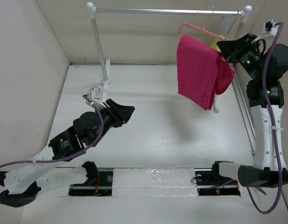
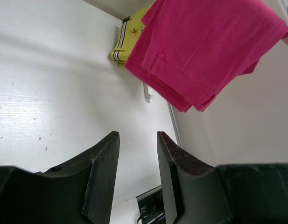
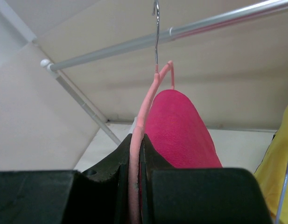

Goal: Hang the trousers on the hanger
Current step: Place the hanger at the clothesline, then reset both arms

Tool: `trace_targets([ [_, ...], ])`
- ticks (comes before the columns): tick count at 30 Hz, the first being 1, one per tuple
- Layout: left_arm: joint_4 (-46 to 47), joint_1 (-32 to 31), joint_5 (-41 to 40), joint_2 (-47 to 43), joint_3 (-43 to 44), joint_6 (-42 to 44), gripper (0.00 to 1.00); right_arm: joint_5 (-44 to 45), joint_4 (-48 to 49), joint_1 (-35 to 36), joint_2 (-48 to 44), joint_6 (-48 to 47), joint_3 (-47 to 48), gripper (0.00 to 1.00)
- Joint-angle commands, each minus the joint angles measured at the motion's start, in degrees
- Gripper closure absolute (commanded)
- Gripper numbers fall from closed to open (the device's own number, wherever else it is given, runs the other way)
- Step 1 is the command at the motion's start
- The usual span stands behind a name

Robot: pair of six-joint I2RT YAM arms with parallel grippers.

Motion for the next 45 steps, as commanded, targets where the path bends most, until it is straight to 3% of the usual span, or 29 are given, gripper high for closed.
trace_targets([
  [1, 0.36, -0.03, 0.48, 0.30, 2.26, 0.94, 0.66, 0.56, 12.97, -1.28, 0.13, 1.84, 6.15, 1.00],
  [9, -0.17, -0.03, 1.18, -0.23, 1.65, 0.23, 0.66, 9.52, 19.20, 0.30, 3.91, 6.40, 2.38, 1.00],
  [17, 1.24, -0.03, 4.16, 0.83, 0.16, -0.73, 0.66, 26.46, 18.68, 12.50, 8.83, 4.92, 5.10, 1.00],
  [23, 1.42, -0.03, 4.17, -0.23, -1.25, -1.70, 0.64, 33.07, 14.02, 18.23, 9.63, -1.06, 2.65, 0.99],
  [24, 1.33, -0.03, 3.99, -0.40, -1.51, -1.70, 0.63, 33.08, 13.94, 18.93, 9.28, -1.32, 1.51, 0.91],
  [25, 1.15, -0.03, 3.47, -0.67, -1.69, -1.70, 0.61, 32.91, 13.94, 18.94, 8.93, -1.41, 0.28, 0.73],
  [27, 0.98, -0.03, 3.20, -0.67, -1.69, -1.88, 0.54, 33.16, 13.94, 19.46, 6.74, -1.41, -3.67, 0.57],
  [28, 0.63, -0.03, 2.85, -0.50, -1.52, -1.79, 0.52, 33.95, 11.85, 19.99, 5.86, -2.02, -4.82, 0.45],
  [30, 0.28, -0.03, 2.41, -0.15, -1.08, -1.53, 0.42, 35.10, 8.95, 19.99, 3.40, -3.42, -5.54, 0.32],
  [36, -2.01, -0.03, 0.48, 1.18, 0.94, -0.91, 0.25, 30.11, 1.11, 15.08, -0.29, -8.96, -1.94, 0.27],
  [37, -2.71, -0.03, -0.39, 1.52, 1.56, -0.65, 0.19, 28.27, -0.64, 13.94, -0.47, -11.06, -1.41, 0.00],
  [40, -4.72, -0.03, -3.03, 2.75, 3.66, 0.14, 0.01, 17.65, -2.14, 8.24, -3.44, -16.24, -2.19, 0.00],
  [45, -7.19, -0.03, -7.34, 4.95, 5.95, 1.55, 0.01, 4.89, -6.18, 1.73, -7.06, -21.71, -3.95, 0.00],
])
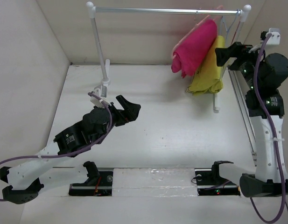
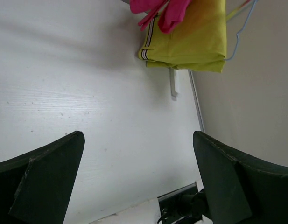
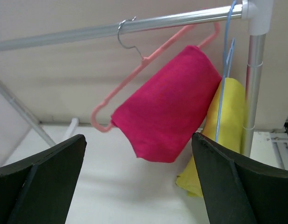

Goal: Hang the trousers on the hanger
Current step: Reset both arms

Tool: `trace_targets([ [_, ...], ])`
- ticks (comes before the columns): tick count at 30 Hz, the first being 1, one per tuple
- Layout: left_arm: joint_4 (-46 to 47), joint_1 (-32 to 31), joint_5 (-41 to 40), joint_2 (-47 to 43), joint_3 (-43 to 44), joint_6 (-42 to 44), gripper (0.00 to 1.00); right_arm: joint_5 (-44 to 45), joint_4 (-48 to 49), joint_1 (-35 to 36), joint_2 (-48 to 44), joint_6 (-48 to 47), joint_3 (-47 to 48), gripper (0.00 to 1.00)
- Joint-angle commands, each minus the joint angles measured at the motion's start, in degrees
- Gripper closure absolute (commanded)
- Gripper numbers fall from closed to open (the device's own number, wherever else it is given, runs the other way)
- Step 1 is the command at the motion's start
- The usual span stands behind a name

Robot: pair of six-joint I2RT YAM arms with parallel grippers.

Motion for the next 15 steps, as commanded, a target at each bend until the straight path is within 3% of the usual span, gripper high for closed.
trace_targets([
  [1, -2.54, -0.03, -4.87, 1.69, 3.70, 1.33, 0.01, -14.31, -4.05, -3.25, -3.44, -8.48, -1.06, 0.00],
  [2, -2.81, -0.03, -4.88, 2.31, 3.36, 1.42, 0.01, -20.69, -4.66, -3.26, -5.27, -9.72, -3.25, 0.00],
  [6, -2.73, -0.03, -2.25, 4.43, -0.50, -2.34, 0.01, -32.43, -7.91, -3.09, -12.48, -13.51, -14.14, 0.00],
  [13, 1.93, -0.03, 6.08, 9.51, -13.77, -8.60, 0.01, -29.02, -17.82, 3.59, -31.02, -18.78, -38.76, 0.00],
  [15, 5.60, 4.33, 11.52, 11.19, -15.09, -8.25, 0.01, -26.12, -21.18, 4.39, -34.54, -19.75, -41.66, 0.00],
])
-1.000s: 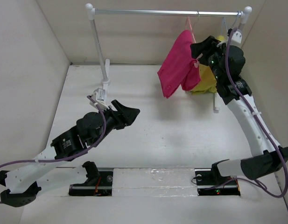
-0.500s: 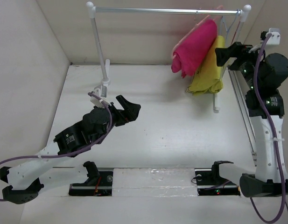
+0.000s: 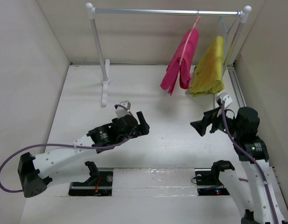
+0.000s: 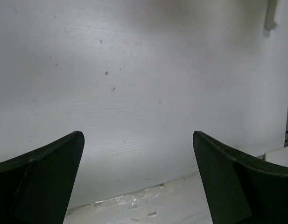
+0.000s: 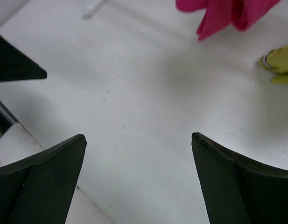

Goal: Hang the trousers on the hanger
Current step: Reset both arms

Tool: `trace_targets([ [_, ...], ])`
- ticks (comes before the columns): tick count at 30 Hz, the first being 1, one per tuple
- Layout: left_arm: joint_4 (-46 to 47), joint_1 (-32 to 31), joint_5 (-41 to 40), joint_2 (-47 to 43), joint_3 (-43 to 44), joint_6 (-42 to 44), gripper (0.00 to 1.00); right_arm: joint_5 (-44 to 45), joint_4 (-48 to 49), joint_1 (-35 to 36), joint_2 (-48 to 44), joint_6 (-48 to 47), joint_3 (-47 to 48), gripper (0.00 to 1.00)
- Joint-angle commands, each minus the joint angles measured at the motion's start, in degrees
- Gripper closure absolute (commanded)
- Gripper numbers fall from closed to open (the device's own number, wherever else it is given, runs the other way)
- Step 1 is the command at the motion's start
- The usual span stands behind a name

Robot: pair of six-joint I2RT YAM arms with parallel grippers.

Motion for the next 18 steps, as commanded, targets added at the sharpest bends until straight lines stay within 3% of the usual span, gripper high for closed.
trace_targets([
  [1, 7.04, 6.38, 15.32, 1.93, -4.23, -1.87, 0.01, 2.25, -7.43, 1.03, -6.81, -4.23, -4.62, 0.00],
  [3, 10.29, 10.35, 18.13, 0.97, -6.53, -2.47, 0.01, 4.54, -9.99, 1.55, -9.29, -5.11, -6.13, 0.00],
  [7, 9.27, 7.65, 8.93, -5.78, -5.67, -1.24, 0.01, 7.88, -15.09, 1.55, -11.93, -7.22, -7.89, 0.00],
  [10, 5.49, 7.64, 6.98, -7.38, -4.08, -1.86, 0.01, 9.03, -15.72, 2.08, -11.58, -8.02, -9.30, 0.00],
  [18, 8.82, 7.64, 11.63, -10.10, -9.88, -4.23, 0.01, 9.82, -12.47, 3.75, -7.55, -7.93, -8.95, 0.00],
])
